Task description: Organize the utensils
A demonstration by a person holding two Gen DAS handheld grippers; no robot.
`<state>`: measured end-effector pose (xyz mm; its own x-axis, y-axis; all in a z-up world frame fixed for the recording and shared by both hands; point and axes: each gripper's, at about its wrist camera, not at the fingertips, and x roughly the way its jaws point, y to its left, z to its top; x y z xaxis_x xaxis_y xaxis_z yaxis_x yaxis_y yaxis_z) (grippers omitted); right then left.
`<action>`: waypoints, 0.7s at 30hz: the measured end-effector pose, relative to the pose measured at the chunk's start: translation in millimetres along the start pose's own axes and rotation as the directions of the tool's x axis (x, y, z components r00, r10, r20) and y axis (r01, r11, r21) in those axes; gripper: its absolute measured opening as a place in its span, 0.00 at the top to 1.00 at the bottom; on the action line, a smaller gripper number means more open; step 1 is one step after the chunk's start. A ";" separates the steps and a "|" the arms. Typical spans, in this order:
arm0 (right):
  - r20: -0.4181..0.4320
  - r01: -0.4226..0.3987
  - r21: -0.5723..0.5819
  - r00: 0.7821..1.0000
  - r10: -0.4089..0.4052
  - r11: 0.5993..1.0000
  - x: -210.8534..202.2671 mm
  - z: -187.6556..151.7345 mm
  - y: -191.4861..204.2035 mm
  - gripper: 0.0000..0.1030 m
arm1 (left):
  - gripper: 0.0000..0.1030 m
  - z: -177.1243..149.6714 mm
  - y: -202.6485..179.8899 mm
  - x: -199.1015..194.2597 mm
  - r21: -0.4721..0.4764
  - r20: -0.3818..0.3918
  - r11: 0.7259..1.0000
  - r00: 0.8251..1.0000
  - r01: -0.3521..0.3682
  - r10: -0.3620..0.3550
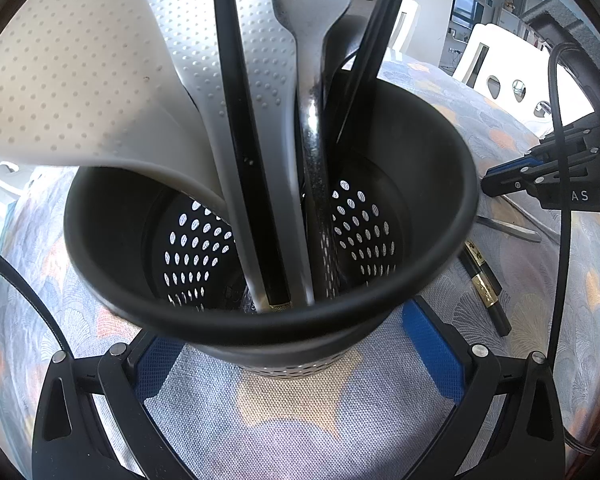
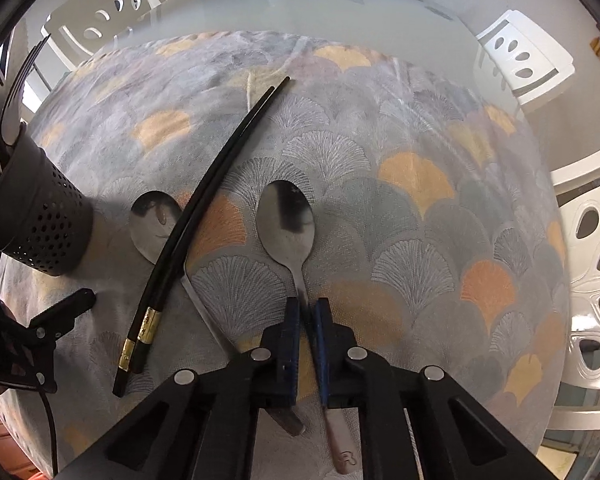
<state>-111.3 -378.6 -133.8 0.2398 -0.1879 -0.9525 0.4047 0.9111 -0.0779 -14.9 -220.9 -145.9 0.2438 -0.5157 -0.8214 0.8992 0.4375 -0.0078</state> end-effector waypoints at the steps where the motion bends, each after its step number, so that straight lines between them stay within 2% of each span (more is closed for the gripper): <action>1: 0.000 0.001 0.002 1.000 -0.001 1.000 -0.5 -0.2 0.6 0.94 | 0.00 0.0 -0.4 0.1 0.000 0.000 1.000 1.000 0.000 0.000; 8: 0.032 -0.010 0.044 0.999 0.009 0.999 -13.4 -5.2 -11.2 0.97 | 0.00 0.0 -0.4 0.1 0.000 0.000 1.000 1.000 0.000 0.000; 11: 0.088 -0.076 0.059 0.994 0.071 0.995 -26.0 -4.1 -17.3 0.97 | 0.00 0.1 -0.2 0.0 0.000 0.000 1.000 1.000 0.000 0.000; 13: 0.119 -0.092 0.065 0.989 0.084 0.994 -34.3 -3.5 -20.2 0.97 | 0.00 0.1 -0.2 0.0 0.000 0.000 1.000 1.000 0.000 0.000; 16: 0.135 -0.096 0.083 0.987 0.084 0.992 -39.0 -2.7 -23.4 0.97 | 0.00 0.1 -0.3 0.1 0.000 0.000 1.000 1.000 0.000 0.000; 21: 0.154 -0.155 0.131 0.979 0.135 0.979 -46.5 -1.9 -33.7 0.97 | 0.00 0.1 -0.1 0.1 0.000 0.000 1.000 1.000 0.000 0.000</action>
<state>-137.9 -399.9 -87.5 0.4250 -0.1175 -0.8975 0.4747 0.8732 0.1105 -15.0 -221.1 -145.9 0.2434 -0.5158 -0.8214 0.8992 0.4375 -0.0083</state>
